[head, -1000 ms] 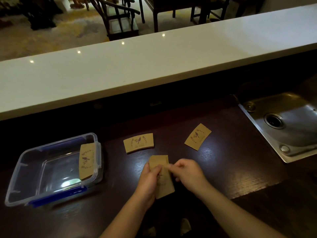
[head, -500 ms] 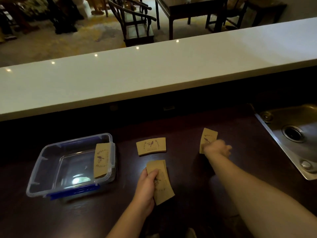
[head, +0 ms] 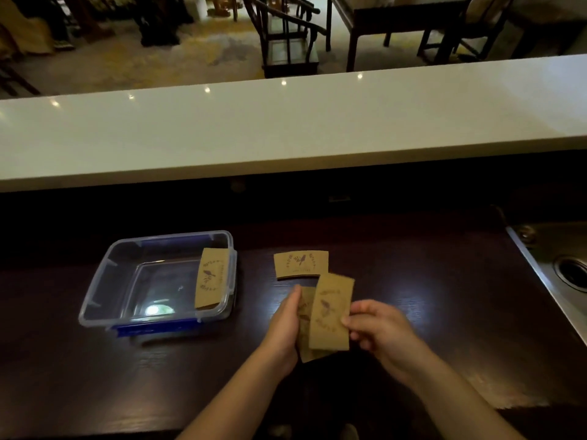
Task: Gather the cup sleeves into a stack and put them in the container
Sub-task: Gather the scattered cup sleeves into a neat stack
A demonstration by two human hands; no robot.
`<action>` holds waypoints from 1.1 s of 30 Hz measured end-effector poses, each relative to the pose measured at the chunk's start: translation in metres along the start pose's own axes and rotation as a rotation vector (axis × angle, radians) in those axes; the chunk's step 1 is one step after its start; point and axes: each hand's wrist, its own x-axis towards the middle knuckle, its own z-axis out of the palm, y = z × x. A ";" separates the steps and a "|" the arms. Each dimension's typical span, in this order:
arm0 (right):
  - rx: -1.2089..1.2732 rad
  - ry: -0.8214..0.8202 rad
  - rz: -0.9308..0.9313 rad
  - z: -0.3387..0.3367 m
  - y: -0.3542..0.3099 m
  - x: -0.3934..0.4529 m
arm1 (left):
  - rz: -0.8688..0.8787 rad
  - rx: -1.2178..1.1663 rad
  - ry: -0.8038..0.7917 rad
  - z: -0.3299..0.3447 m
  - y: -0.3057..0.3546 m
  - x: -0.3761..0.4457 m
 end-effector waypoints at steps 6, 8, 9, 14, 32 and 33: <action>-0.228 0.039 0.033 0.015 0.012 0.001 | 0.100 0.290 -0.079 0.002 -0.006 -0.002; -0.293 0.053 -0.009 0.015 0.009 0.001 | 0.116 0.361 -0.166 -0.002 -0.007 -0.004; -0.317 0.074 -0.037 0.014 0.006 0.002 | 0.112 0.385 -0.233 -0.005 -0.007 -0.006; -0.397 -0.083 -0.041 0.011 -0.005 0.014 | 0.094 0.542 -0.455 -0.017 0.004 -0.016; -0.258 0.363 -0.132 0.053 -0.035 0.106 | 0.303 0.231 0.348 -0.011 0.059 0.051; -0.289 0.382 -0.125 0.054 -0.035 0.111 | 0.295 0.250 0.354 -0.010 0.059 0.054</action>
